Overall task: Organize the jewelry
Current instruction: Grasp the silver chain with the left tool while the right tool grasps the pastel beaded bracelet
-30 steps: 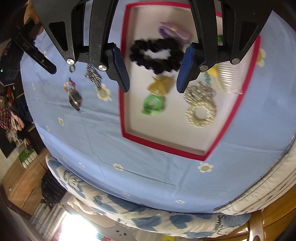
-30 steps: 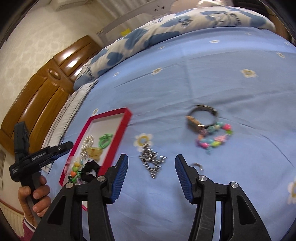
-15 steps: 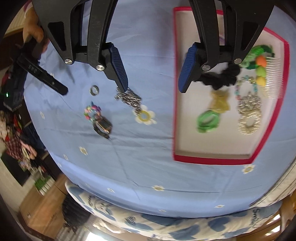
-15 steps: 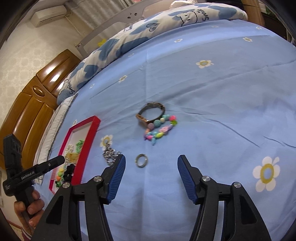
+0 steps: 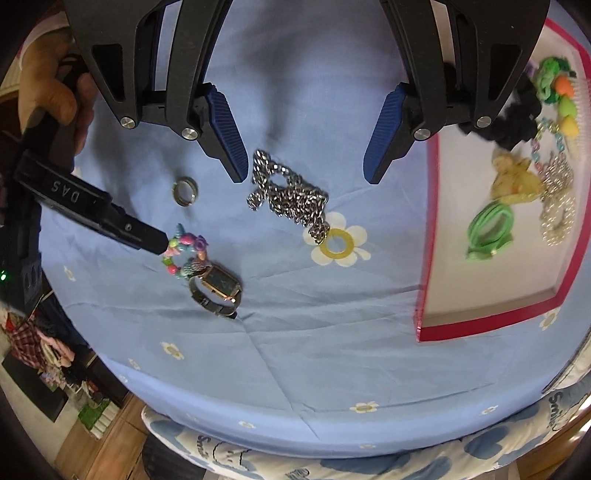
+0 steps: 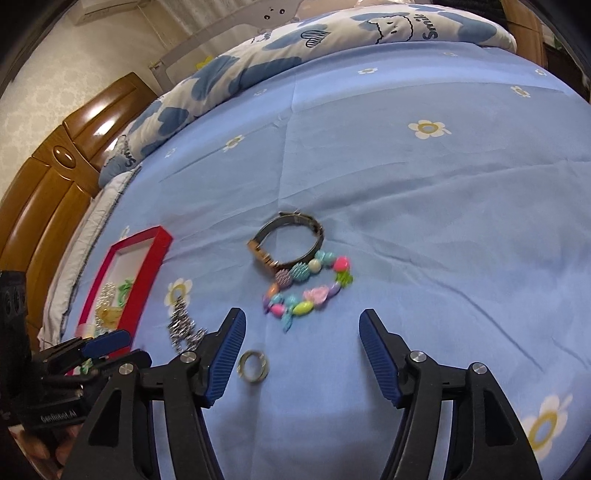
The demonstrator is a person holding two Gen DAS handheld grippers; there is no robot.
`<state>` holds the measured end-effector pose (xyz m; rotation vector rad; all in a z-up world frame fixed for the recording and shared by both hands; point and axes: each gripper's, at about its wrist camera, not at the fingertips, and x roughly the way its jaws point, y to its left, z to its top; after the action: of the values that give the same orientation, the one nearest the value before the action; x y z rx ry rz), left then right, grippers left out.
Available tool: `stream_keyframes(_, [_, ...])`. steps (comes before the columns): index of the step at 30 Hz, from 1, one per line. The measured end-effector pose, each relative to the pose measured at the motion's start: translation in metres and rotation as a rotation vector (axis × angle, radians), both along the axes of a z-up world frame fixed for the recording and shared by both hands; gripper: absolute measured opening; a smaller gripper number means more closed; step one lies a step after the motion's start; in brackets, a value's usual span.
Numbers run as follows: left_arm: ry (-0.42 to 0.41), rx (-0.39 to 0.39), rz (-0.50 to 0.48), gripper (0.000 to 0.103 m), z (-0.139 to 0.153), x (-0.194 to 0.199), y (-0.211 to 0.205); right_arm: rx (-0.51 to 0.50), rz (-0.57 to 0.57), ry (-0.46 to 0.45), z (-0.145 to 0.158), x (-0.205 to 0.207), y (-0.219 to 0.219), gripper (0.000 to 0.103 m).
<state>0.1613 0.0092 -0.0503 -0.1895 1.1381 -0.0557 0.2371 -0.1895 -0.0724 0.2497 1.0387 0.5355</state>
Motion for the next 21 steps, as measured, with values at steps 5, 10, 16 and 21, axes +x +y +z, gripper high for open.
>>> stream_keyframes(5, [0.029,0.030,-0.007,0.064,-0.016,0.014,-0.004,-0.021,0.011,0.007,-0.009,0.013,0.004,0.066])
stream_keyframes(10, [0.007,0.117,-0.052,0.048,-0.025,0.020,-0.016,-0.092,0.043,-0.026,-0.014,0.018,0.016,0.065])
stream_keyframes(16, [-0.021,0.141,-0.094,0.012,-0.022,0.019,-0.026,-0.141,0.023,-0.061,-0.016,0.019,0.012,0.014])
stream_keyframes(21, [-0.034,0.062,-0.076,0.011,-0.012,0.012,-0.014,-0.031,0.004,-0.033,-0.010,0.013,-0.003,0.005])
